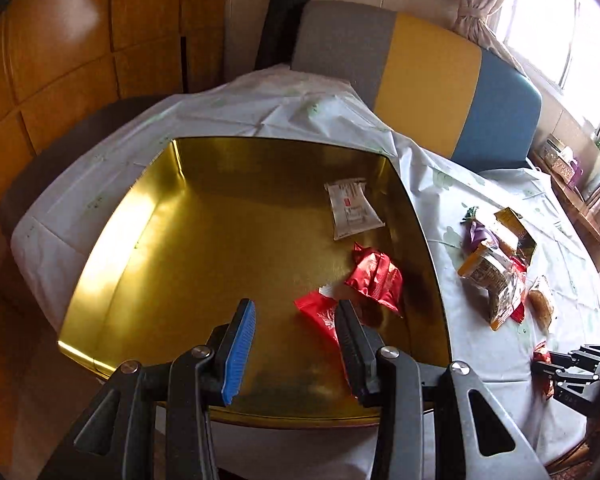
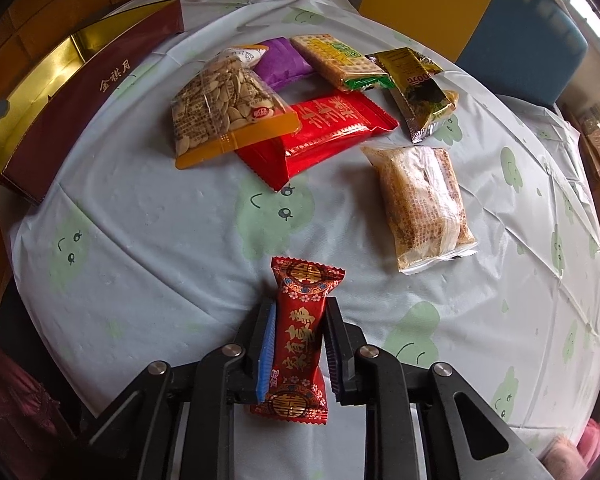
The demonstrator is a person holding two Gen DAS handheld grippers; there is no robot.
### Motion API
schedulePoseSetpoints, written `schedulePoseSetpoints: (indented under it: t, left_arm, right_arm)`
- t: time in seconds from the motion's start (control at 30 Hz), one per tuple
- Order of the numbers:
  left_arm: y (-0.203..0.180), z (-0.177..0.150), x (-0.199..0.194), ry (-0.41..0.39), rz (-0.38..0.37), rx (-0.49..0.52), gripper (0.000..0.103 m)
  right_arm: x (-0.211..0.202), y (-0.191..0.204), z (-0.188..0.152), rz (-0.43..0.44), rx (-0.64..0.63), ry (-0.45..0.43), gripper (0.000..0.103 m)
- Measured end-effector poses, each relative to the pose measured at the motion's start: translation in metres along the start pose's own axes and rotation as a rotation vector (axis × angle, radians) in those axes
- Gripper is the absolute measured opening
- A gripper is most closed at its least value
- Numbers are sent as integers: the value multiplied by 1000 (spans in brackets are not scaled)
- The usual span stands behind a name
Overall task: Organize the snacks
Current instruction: 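Carry the red candy bar into the gold tin with the right gripper and release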
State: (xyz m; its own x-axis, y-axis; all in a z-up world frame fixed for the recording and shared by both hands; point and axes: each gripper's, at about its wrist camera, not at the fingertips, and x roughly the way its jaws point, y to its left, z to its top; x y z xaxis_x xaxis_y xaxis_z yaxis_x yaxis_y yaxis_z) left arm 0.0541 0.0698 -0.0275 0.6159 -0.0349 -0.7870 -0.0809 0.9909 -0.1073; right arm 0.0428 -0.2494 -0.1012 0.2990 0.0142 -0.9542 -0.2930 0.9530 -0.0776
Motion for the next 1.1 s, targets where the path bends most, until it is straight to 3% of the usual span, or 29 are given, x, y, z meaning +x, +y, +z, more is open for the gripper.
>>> schedulePoseSetpoints:
  t: [0.13, 0.27, 0.6, 0.93, 1.1]
  left_arm:
    - [2, 1, -4, -20, 5, 3, 42]
    - [5, 5, 2, -5, -5, -6, 42]
    - [40, 31, 3, -29, 44, -95, 42]
    - [70, 31, -3, -45, 65, -169, 42]
    - [79, 29, -4, -48, 64, -191, 42]
  right_arm:
    - [-14, 1, 6, 33, 23, -17, 22]
    - [-37, 16, 22, 101, 38, -88, 22]
    - [-80, 107, 98, 312, -20, -278, 22]
    - [-52, 189, 145, 378, -95, -219, 22]
    - [-35, 201, 150, 351, -91, -198, 30]
